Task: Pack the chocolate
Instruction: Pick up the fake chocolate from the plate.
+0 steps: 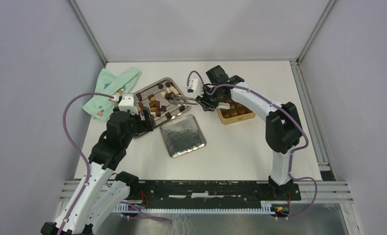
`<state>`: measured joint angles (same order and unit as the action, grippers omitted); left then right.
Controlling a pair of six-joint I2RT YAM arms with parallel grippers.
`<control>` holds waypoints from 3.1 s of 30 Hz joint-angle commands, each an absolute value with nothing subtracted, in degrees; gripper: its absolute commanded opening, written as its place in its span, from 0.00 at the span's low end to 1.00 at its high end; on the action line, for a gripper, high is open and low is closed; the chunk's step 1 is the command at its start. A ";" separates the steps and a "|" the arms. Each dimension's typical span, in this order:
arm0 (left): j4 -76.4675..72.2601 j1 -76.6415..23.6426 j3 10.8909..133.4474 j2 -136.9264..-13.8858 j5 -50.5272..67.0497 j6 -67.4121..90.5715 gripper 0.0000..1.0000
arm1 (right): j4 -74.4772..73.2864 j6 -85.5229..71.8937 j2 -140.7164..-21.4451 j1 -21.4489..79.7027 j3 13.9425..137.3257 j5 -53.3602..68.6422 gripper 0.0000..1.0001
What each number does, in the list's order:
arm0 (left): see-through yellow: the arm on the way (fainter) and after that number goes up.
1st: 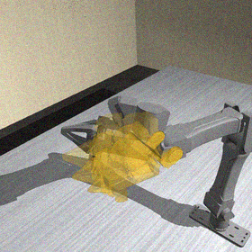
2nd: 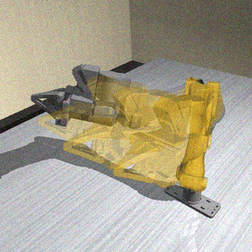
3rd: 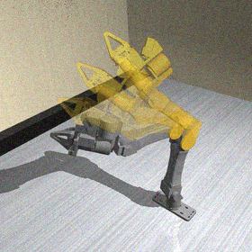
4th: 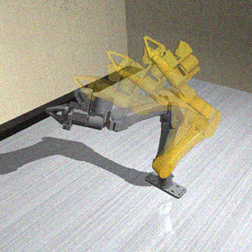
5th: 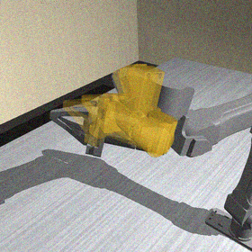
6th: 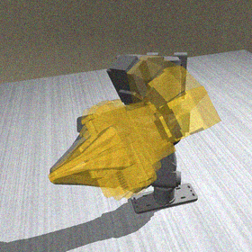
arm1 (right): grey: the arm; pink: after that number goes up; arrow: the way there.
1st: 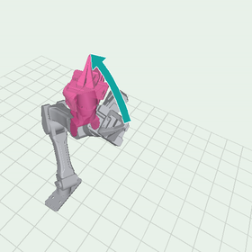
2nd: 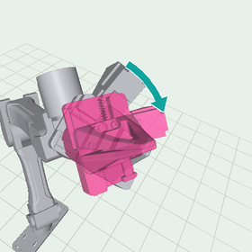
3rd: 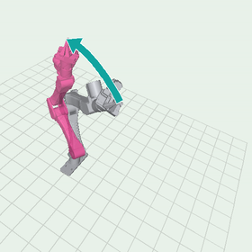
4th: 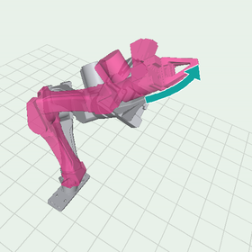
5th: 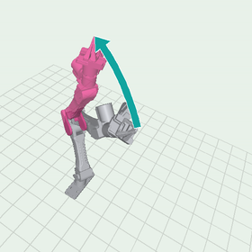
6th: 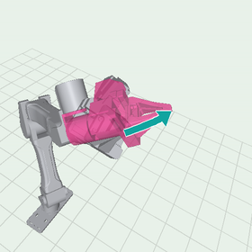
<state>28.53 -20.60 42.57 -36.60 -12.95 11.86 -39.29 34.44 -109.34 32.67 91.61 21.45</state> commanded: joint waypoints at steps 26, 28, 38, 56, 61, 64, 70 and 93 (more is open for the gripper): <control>25.58 -19.92 42.45 -36.23 -12.84 8.67 0.89 | -43.48 36.80 -126.22 38.89 108.54 15.14 0.43; 25.57 -19.87 42.45 -36.22 -12.76 8.68 0.89 | -43.52 36.79 -126.26 39.30 108.54 15.14 0.44; 25.66 -19.86 42.45 -36.00 -12.83 8.65 0.89 | -43.12 34.29 -129.26 39.73 112.42 12.16 0.45; 25.66 -19.77 42.46 -35.95 -12.94 8.63 0.89 | -43.21 33.31 -133.06 40.52 117.74 12.86 0.47; 25.66 -19.72 42.47 -35.93 -12.97 8.61 0.89 | -43.19 33.54 -133.33 40.48 117.79 12.90 0.46; 25.66 -19.62 42.50 -35.97 -13.01 8.63 0.89 | -43.40 33.58 -133.29 40.51 117.86 13.01 0.41; 25.66 -19.66 42.45 -35.88 -13.01 8.67 0.89 | -42.67 33.86 -130.33 40.50 115.88 13.31 0.22; 25.58 -19.63 42.28 -34.55 -12.95 8.55 0.89 | -31.58 31.86 -91.37 27.68 78.24 27.30 0.00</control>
<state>28.14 -19.94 42.46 -34.89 -12.95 11.81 -37.30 33.06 -99.92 33.36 84.71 22.79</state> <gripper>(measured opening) 0.894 0.372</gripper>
